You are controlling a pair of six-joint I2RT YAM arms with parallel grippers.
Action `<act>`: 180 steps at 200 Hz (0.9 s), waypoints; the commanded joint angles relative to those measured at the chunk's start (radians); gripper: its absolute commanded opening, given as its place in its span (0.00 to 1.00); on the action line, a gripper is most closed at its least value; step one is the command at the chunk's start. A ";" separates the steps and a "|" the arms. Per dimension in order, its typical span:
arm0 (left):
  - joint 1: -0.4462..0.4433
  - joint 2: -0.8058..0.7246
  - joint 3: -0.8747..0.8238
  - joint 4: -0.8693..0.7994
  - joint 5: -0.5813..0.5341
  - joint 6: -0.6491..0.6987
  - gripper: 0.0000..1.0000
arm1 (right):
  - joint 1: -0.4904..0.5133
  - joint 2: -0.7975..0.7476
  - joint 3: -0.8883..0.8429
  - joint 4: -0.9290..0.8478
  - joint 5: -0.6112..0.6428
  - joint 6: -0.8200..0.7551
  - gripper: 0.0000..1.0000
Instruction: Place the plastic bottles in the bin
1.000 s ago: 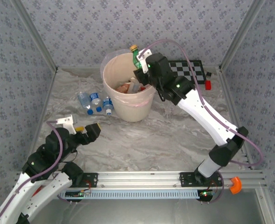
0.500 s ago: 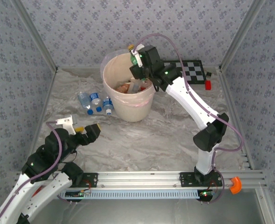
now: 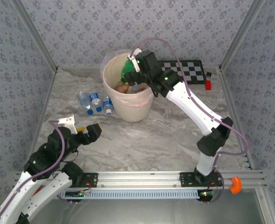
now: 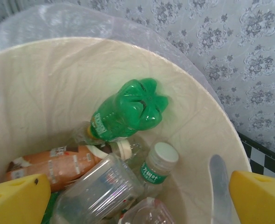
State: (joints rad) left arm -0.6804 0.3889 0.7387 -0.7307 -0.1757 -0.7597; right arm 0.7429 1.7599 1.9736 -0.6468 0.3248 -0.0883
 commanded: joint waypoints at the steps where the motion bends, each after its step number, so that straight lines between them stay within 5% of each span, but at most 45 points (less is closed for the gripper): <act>1: 0.002 0.018 0.003 0.020 -0.030 0.003 1.00 | 0.007 -0.121 -0.081 0.079 0.006 0.053 1.00; 65: 0.002 0.089 -0.003 0.036 -0.094 -0.030 1.00 | 0.006 -0.427 -0.471 0.211 -0.027 0.175 1.00; 110: 0.020 0.211 0.031 0.000 -0.262 -0.014 1.00 | -0.020 -0.674 -0.788 0.316 -0.046 0.248 1.00; 180: 0.292 0.479 0.106 0.075 -0.098 0.032 1.00 | -0.057 -0.933 -1.193 0.495 -0.103 0.345 1.00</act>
State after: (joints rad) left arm -0.4675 0.7883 0.7925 -0.7155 -0.3481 -0.7616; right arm 0.6949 0.8810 0.8707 -0.2623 0.2512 0.1974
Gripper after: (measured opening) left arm 0.997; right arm 0.999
